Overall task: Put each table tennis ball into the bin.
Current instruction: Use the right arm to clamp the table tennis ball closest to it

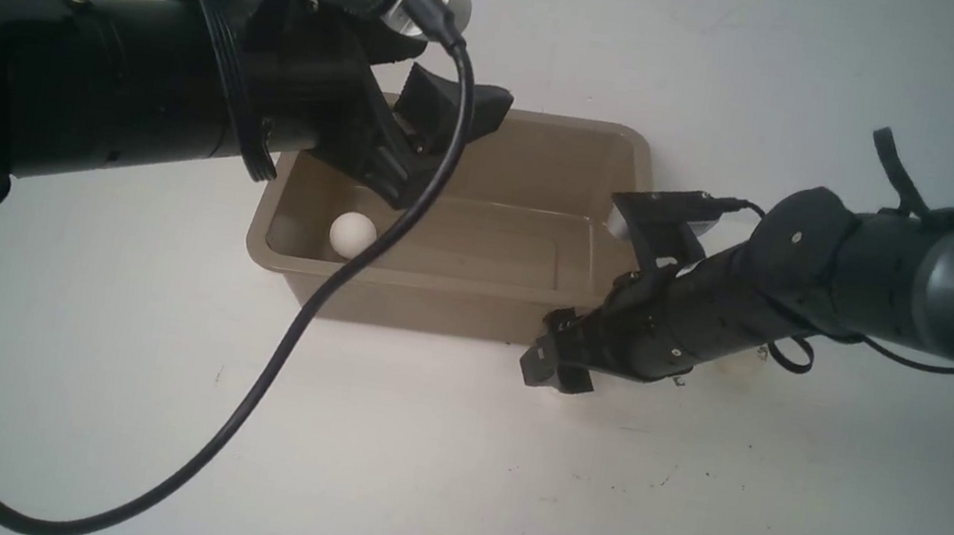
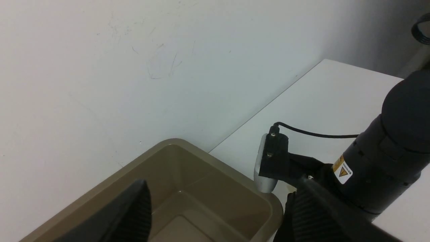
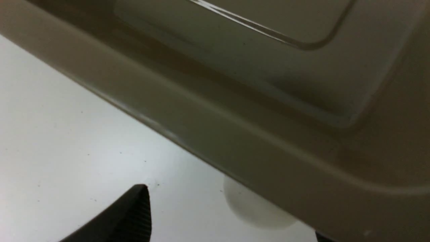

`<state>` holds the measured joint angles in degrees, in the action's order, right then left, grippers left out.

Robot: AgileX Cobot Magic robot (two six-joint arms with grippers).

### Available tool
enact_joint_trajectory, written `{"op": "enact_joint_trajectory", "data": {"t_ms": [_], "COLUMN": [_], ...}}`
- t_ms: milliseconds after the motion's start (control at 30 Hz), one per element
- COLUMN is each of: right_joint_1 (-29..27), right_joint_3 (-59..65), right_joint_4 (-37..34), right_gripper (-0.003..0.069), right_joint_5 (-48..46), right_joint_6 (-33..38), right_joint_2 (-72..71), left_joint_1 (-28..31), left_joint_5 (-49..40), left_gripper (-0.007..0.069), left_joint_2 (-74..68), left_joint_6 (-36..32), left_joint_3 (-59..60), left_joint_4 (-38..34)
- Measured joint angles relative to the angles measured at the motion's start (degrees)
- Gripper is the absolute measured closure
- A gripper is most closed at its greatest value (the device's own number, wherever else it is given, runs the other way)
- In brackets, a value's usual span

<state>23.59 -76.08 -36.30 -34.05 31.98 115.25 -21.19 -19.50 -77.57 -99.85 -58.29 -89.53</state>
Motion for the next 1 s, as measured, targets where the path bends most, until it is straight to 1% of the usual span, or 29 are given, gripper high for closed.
{"op": "enact_joint_trajectory", "data": {"t_ms": [67,233,467,700,800,867,900,933,1000], "right_joint_1": [0.0,0.0,0.66,3.44,3.58,3.52,3.52,3.52,3.52], "right_joint_3": [0.0,0.0,0.0,-0.05,-0.05,-0.05,-0.05,-0.05,-0.05], "right_joint_4": [1.93,2.71,0.83,-0.76,-1.76,-2.45,-2.45,-2.19,-0.8], "right_gripper": [0.0071,0.0071,0.0071,0.0072,0.0088,0.0152,0.0152,0.0235,0.0309], "right_joint_5": [0.32,0.8,2.24,7.85,7.83,7.11,7.11,6.91,6.68], "right_joint_6": [-1.73,-3.62,-5.12,-5.17,-5.42,-6.23,-6.23,-7.37,-8.64], "right_joint_2": [0.0,0.0,3.28,4.37,4.37,4.37,4.37,4.37,4.37], "left_joint_1": [0.0,0.0,0.0,0.0,0.0,0.0,0.0,0.0,0.0], "left_joint_5": [-0.27,-1.13,-1.18,-1.22,-1.22,-1.28,-1.28,-1.28,-1.28], "left_gripper": [0.0111,0.0111,0.0111,0.0111,0.0111,0.0111,0.0111,0.0111,0.0111], "left_joint_2": [0.0,0.0,0.0,0.0,0.0,0.0,0.0,0.0,0.0], "left_joint_6": [0.0,0.0,0.0,0.0,0.0,0.0,0.0,0.0,0.0], "left_joint_3": [0.0,0.0,0.0,0.0,0.0,0.0,0.0,0.0,0.0], "left_joint_4": [0.0,0.0,0.0,0.0,0.0,0.0,0.0,0.0,0.0]}}
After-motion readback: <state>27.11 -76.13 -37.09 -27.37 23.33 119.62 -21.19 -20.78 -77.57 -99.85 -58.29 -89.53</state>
